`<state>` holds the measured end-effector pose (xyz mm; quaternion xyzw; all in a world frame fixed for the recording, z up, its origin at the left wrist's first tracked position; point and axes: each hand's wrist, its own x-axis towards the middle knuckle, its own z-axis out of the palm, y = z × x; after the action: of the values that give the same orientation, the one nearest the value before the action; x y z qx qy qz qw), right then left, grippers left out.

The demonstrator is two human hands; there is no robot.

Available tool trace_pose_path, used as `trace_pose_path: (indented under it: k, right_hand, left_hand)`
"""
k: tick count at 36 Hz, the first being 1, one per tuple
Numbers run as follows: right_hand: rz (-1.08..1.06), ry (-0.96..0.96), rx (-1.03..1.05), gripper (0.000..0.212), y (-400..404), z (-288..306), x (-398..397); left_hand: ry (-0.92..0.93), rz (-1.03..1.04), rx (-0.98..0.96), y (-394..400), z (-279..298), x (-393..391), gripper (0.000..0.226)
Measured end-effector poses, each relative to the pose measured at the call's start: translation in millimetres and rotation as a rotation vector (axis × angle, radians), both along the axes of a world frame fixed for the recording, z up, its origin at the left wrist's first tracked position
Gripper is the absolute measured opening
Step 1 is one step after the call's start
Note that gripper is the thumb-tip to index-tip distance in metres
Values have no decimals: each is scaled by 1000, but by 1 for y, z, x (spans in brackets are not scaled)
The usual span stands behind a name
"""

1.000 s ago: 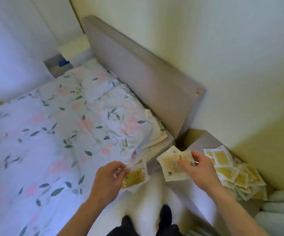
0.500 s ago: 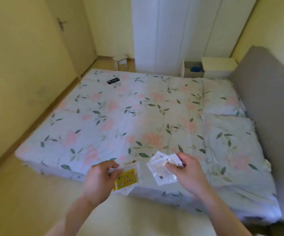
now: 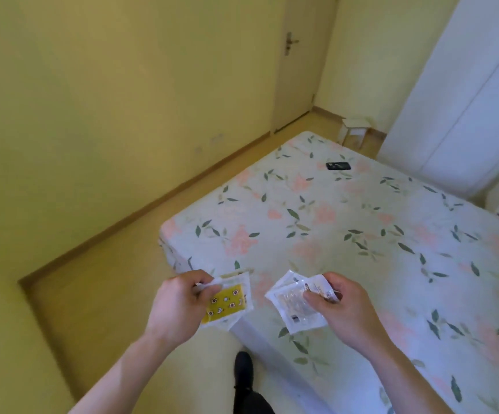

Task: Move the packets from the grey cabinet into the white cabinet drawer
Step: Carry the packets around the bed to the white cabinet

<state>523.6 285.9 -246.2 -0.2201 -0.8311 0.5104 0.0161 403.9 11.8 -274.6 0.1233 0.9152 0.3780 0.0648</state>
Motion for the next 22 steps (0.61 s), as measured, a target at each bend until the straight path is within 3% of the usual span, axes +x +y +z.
trace_pose_path:
  k: [9, 22]
  right_hand:
    - [247, -27, -46, 9, -43, -14, -209]
    - [688, 20, 52, 12, -191, -3, -486]
  left_hand:
    - [13, 211, -75, -62, 15, -134, 17]
    - [-17, 645, -19, -212, 16, -274, 15]
